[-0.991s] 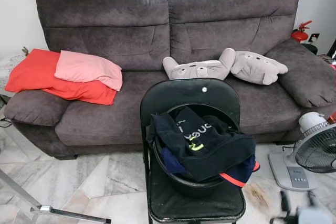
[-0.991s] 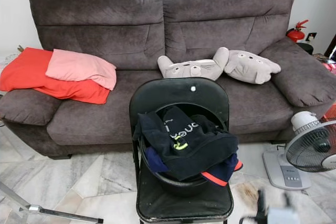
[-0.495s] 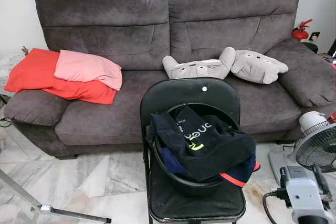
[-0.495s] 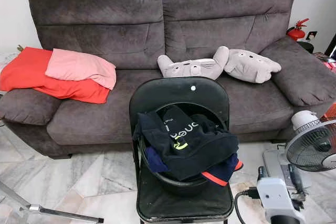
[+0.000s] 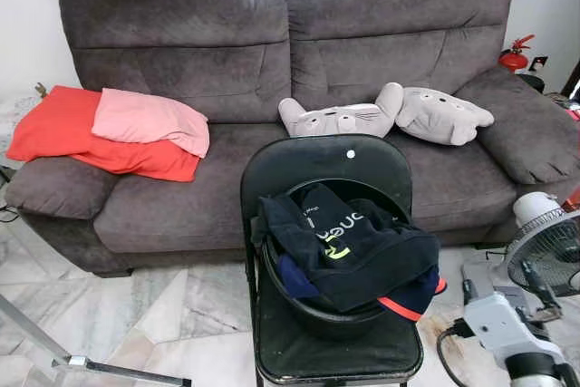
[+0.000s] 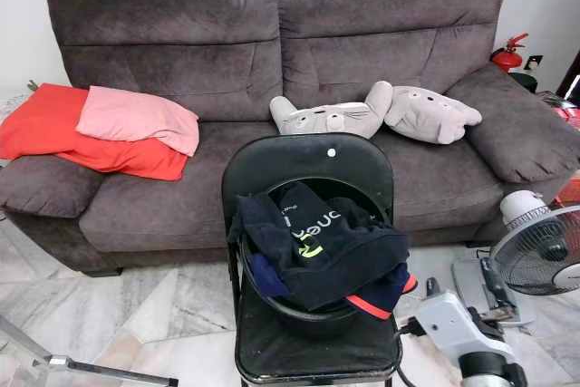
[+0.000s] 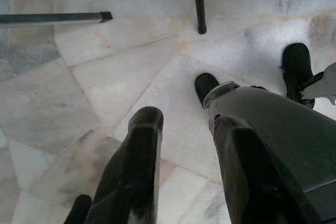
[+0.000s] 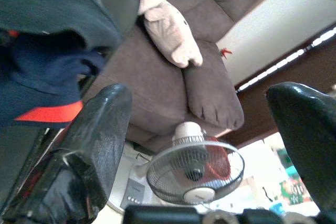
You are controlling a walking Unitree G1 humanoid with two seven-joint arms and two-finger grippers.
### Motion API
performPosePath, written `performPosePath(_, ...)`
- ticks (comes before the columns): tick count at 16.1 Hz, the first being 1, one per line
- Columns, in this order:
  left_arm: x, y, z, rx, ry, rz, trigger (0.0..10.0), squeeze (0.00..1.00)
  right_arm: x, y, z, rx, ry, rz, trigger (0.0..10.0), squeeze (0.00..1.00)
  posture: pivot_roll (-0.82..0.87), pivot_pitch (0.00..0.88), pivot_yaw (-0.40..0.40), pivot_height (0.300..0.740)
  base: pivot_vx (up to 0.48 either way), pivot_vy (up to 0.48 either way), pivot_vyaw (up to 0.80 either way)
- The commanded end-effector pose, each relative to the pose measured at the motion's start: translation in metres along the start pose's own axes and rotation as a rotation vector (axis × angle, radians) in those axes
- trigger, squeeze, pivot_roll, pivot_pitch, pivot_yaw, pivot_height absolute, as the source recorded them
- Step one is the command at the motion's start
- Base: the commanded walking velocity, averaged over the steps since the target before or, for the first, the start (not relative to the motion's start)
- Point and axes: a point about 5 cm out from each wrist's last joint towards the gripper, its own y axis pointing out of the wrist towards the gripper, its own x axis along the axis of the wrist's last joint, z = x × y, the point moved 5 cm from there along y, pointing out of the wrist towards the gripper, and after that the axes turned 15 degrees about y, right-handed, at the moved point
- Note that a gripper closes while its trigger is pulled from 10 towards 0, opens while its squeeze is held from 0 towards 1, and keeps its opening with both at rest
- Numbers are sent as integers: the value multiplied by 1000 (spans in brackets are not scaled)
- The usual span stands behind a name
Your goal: Hang hanger
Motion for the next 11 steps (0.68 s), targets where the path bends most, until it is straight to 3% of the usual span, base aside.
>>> performPosePath(1,-11,-2,0,-10,12,36,10000,0,4,2,4,27,-51,-17,10000,1000,-102,23,50,740,0,0,0)
performPosePath(3,-12,-2,0,-11,13,37,10000,0,6,4,4,30,-66,-23,10000,1000,-103,19,50,740,0,0,0)
performPosePath(4,-12,-2,0,-11,14,38,10000,0,7,5,5,37,-79,-29,10000,784,-102,20,51,740,0,0,0)
performPosePath(5,-12,-2,0,-12,15,38,10000,0,8,5,6,50,-104,-38,10000,0,-102,18,51,740,0,0,0)
performPosePath(10,-13,-2,-1,-15,19,38,10000,0,14,6,10,104,-180,-75,10000,0,-108,17,51,740,0,0,0)
performPosePath(11,-13,-2,-1,-16,20,39,10000,0,13,7,12,123,-166,-71,10000,859,-109,19,51,740,0,0,0)
